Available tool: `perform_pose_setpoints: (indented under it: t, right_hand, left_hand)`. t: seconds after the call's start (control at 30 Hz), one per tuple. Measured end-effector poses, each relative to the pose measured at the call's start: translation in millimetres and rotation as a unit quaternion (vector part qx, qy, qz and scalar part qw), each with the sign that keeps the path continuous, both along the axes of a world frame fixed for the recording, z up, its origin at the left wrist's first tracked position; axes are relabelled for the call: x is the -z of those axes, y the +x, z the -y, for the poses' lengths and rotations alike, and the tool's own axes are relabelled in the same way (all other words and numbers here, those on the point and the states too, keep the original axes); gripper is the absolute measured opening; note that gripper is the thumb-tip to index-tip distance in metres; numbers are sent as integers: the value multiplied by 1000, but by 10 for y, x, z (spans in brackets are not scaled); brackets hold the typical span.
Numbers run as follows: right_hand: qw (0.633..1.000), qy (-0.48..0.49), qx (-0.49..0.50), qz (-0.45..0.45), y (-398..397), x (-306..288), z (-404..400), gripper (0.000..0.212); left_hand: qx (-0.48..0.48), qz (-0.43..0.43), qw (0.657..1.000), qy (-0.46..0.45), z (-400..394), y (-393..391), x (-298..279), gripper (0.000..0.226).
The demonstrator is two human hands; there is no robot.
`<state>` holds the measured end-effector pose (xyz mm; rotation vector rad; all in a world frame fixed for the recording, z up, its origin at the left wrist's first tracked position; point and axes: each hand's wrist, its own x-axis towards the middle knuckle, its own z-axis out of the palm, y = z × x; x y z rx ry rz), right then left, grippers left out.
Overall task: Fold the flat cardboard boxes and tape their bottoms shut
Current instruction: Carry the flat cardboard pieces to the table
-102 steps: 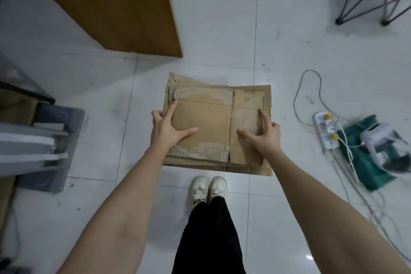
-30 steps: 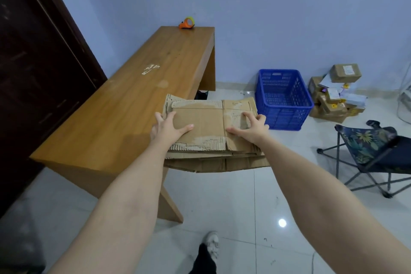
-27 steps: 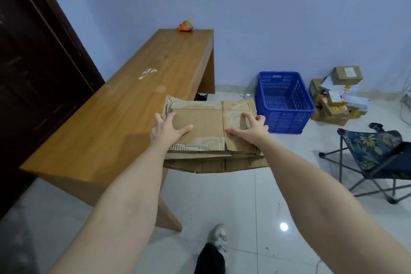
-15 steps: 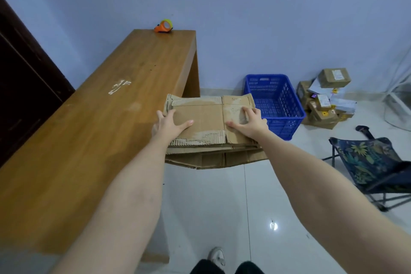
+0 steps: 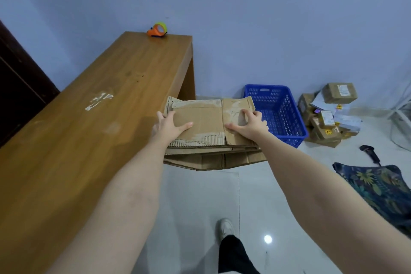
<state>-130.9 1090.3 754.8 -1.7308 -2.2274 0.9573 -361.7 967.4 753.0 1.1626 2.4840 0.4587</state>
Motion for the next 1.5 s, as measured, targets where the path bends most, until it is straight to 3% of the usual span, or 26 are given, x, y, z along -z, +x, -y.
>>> perform_pose_setpoints:
  t: [0.27,0.7,1.1,1.5]
  right_hand:
    - [999,1,-48,-5,-417,-92,-1147,91]
    - [987,6,-159,19,-1501,47,-2044,87]
    - [988,42,-148,20,-2697,-6,-3156,93]
    - [989,-39,-140,13,-3389,54,-3787,107]
  left_hand:
    - [-45,14,999,26,-872,-324,-3,71]
    - [-123,21,992,-24,-1289,-1032,136,91]
    - [-94,58,994,-15,-2479,-2303,119,96]
    - [-63,72,995,6,-3178,-3200,134,93]
